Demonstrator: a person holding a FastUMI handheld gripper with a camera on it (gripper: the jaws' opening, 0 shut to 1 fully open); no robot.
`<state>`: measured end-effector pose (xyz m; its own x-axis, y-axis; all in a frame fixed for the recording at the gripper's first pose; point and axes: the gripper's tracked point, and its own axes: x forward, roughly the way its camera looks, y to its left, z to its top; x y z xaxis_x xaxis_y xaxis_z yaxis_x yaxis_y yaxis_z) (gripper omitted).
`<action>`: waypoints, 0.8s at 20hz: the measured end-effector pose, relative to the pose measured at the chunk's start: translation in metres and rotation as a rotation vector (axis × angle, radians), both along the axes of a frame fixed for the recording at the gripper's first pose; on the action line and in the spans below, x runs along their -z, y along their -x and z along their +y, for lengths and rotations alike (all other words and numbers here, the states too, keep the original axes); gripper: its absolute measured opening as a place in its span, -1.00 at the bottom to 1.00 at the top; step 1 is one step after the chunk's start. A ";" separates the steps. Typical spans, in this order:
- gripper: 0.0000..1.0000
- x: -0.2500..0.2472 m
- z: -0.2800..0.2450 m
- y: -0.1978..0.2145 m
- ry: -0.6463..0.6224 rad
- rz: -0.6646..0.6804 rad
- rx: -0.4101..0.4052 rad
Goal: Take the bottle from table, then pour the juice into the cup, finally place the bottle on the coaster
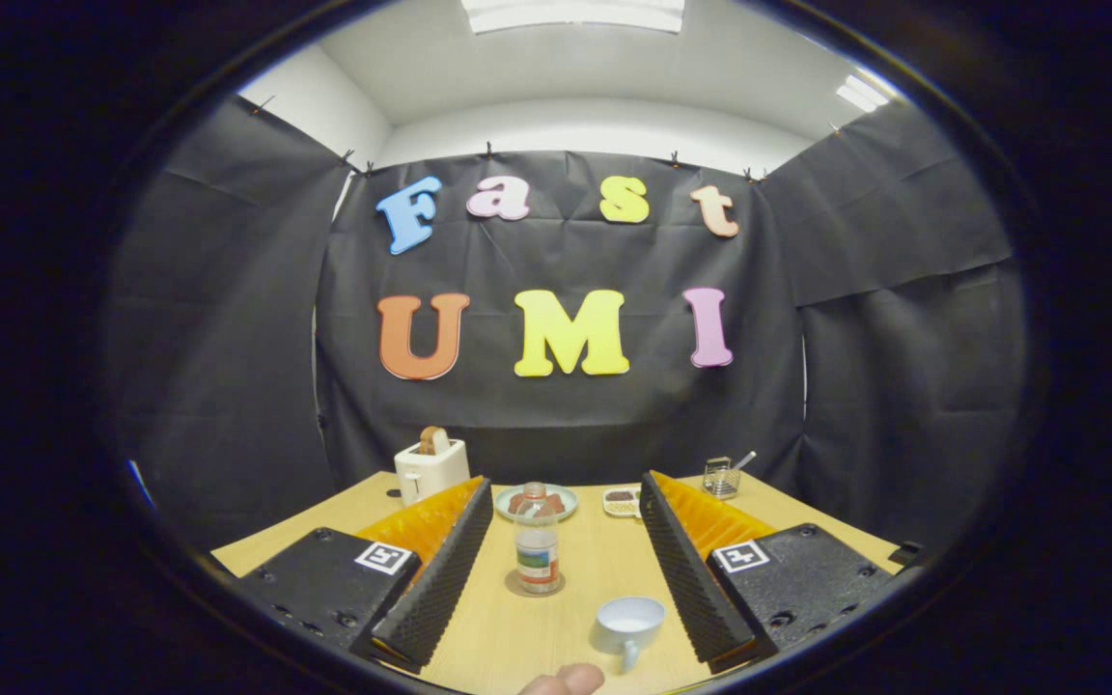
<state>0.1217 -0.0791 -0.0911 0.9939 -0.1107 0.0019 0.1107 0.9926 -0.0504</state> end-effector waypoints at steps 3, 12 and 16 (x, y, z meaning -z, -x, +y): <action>0.98 -0.004 0.016 0.018 -0.047 0.067 -0.085; 1.00 -0.031 0.017 0.060 -0.106 0.081 -0.090; 1.00 -0.047 0.008 0.081 -0.036 0.050 -0.026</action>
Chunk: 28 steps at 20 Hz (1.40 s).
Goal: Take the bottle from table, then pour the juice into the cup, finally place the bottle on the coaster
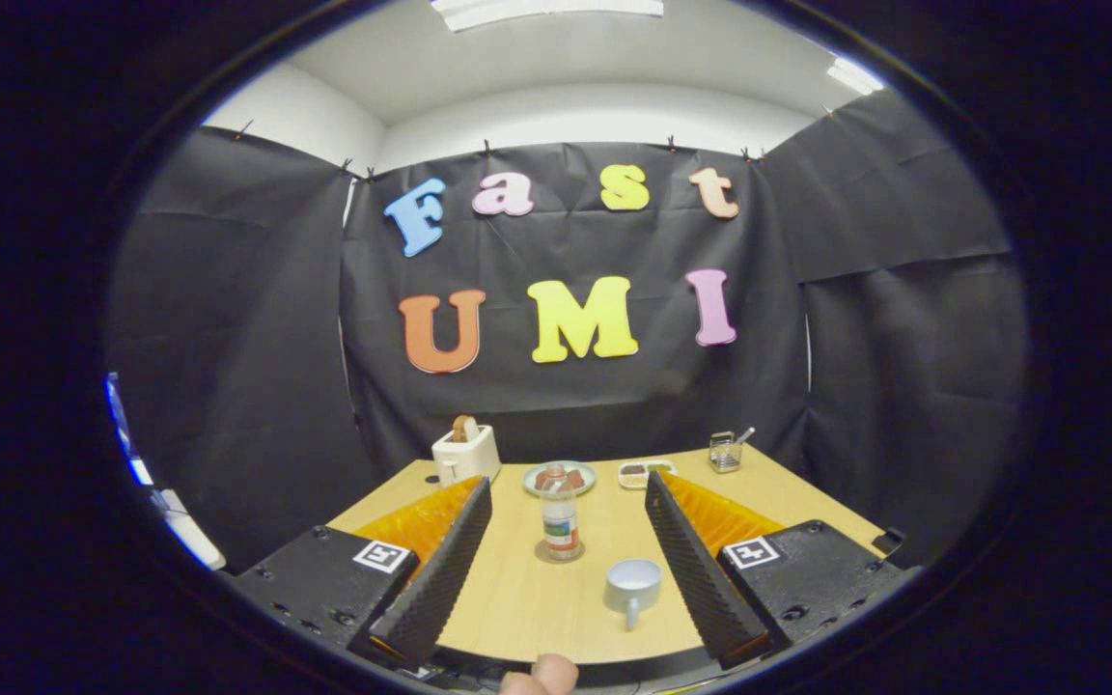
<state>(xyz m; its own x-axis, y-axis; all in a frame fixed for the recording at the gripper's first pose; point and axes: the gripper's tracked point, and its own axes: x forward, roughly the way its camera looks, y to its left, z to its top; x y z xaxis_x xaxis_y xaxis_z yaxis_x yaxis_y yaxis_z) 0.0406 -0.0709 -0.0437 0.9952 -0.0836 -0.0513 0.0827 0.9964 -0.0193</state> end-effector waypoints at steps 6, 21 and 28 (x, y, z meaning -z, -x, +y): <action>1.00 -0.021 0.003 0.033 0.051 -0.046 0.033; 1.00 -0.031 0.015 0.069 0.072 -0.107 0.021; 1.00 -0.024 0.013 0.067 0.057 -0.095 0.034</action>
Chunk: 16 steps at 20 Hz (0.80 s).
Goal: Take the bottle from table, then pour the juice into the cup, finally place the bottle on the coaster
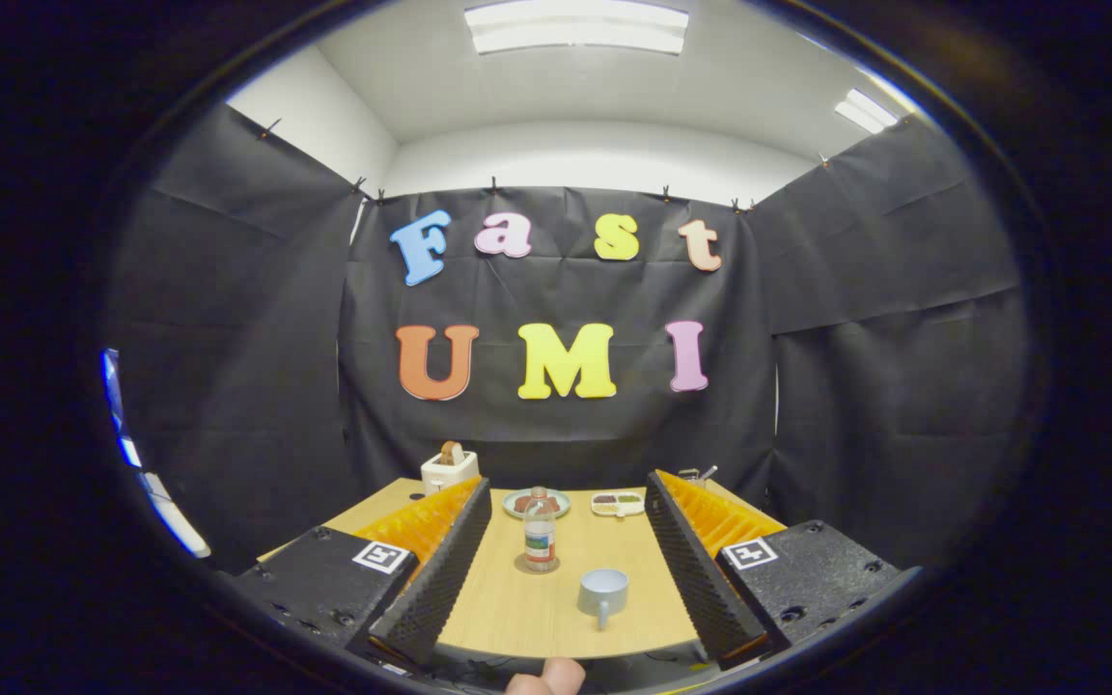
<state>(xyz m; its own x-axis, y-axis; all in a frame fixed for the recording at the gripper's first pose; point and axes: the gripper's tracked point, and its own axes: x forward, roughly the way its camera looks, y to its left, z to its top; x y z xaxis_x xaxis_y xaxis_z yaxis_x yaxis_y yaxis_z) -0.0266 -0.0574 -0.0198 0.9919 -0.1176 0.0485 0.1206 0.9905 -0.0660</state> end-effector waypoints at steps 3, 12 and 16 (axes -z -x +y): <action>1.00 0.000 0.009 -0.003 0.018 -0.004 -0.019; 1.00 0.013 0.017 -0.001 0.006 -0.007 -0.030; 1.00 0.010 0.016 0.000 0.005 -0.022 -0.026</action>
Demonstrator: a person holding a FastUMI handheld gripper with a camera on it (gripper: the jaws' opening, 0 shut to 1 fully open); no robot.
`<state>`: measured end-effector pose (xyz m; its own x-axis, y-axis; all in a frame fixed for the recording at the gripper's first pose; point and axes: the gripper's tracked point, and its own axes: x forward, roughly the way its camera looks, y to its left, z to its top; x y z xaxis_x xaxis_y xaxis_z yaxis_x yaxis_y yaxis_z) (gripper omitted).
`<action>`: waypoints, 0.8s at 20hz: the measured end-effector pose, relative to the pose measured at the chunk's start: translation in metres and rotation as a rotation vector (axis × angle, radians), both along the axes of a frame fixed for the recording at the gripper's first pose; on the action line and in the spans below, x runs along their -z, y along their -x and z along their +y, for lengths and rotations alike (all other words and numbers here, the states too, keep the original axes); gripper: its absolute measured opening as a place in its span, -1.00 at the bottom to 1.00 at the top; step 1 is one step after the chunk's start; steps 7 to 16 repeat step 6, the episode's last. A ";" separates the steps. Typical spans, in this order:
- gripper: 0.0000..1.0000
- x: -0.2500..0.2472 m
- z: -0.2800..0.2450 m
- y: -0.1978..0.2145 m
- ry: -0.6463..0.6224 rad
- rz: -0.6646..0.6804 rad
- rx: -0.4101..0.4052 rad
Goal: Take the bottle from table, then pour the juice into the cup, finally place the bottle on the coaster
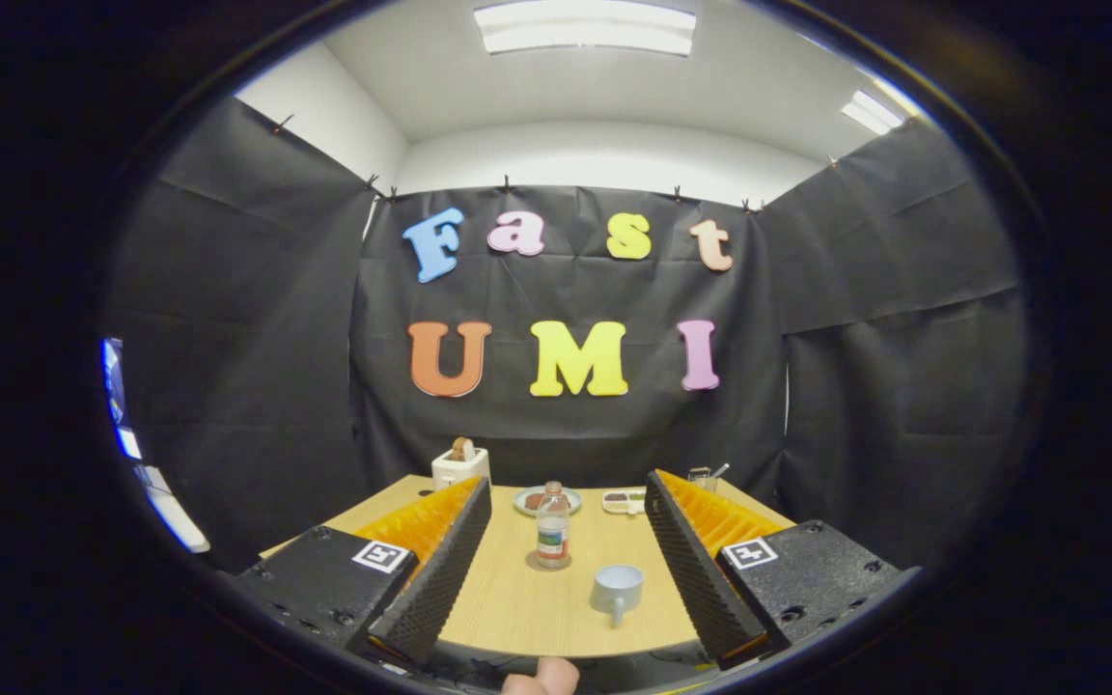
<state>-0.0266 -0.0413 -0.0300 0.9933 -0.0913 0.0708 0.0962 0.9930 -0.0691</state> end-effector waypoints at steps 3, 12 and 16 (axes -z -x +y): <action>1.00 0.000 0.000 0.001 -0.003 -0.015 -0.005; 1.00 0.005 -0.004 0.000 0.003 -0.013 0.012; 1.00 0.005 -0.004 0.000 0.003 -0.013 0.012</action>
